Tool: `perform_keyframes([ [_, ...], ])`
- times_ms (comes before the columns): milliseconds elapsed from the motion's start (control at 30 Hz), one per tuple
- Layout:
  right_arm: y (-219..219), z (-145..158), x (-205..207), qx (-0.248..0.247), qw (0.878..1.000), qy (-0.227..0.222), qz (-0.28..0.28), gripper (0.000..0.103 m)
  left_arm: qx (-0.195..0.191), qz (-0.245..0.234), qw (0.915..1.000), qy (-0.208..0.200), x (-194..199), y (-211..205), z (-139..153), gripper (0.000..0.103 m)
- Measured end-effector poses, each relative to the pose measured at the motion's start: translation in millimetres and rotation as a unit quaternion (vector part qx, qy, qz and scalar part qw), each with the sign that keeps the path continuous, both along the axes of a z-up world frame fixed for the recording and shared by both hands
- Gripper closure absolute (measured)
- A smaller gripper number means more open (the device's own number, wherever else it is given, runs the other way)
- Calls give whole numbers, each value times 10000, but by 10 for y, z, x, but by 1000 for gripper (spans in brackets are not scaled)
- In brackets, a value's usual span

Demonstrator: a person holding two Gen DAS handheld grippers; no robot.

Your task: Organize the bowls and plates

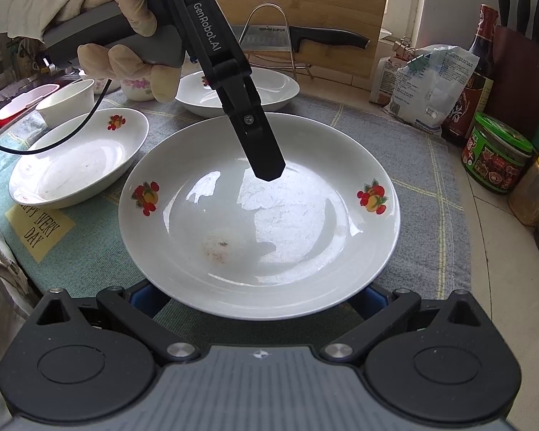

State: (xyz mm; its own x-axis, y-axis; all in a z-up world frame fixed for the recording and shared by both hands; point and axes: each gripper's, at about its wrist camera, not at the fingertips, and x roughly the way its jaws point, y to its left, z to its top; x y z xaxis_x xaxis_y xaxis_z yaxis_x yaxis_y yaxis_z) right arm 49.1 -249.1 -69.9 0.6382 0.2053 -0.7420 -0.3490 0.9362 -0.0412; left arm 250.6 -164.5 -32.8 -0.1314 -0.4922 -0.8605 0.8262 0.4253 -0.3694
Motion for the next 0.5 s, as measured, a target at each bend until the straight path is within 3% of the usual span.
perform_keyframes([
  [500, -402, 12, 391, -23, 9999, -96, 96, 0, -175, 226, 9994, -176, 365, -356, -3, 12],
])
